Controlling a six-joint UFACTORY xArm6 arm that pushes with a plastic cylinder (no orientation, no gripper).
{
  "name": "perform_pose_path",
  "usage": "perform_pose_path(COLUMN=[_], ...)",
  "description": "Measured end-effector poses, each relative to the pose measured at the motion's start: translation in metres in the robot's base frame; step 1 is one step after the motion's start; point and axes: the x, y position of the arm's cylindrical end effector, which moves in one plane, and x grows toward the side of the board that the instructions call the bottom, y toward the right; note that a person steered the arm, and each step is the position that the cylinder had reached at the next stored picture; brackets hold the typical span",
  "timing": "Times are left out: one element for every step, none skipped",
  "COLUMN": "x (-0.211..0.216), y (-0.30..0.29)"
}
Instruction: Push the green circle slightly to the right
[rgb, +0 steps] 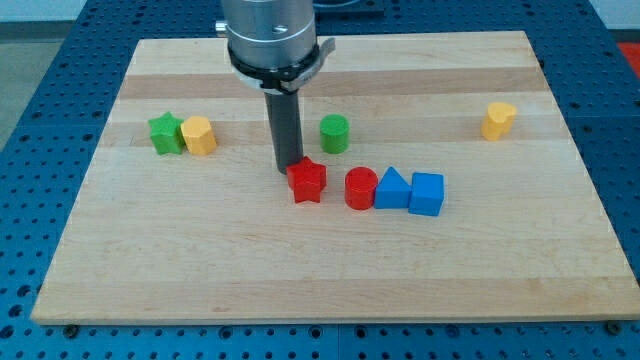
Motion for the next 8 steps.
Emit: perform_pose_path(x=[0.006, 0.011, 0.004, -0.028, -0.032, -0.032, -0.029, -0.026], y=[0.012, 0.014, -0.011, -0.05, -0.055, -0.055, -0.046, -0.019])
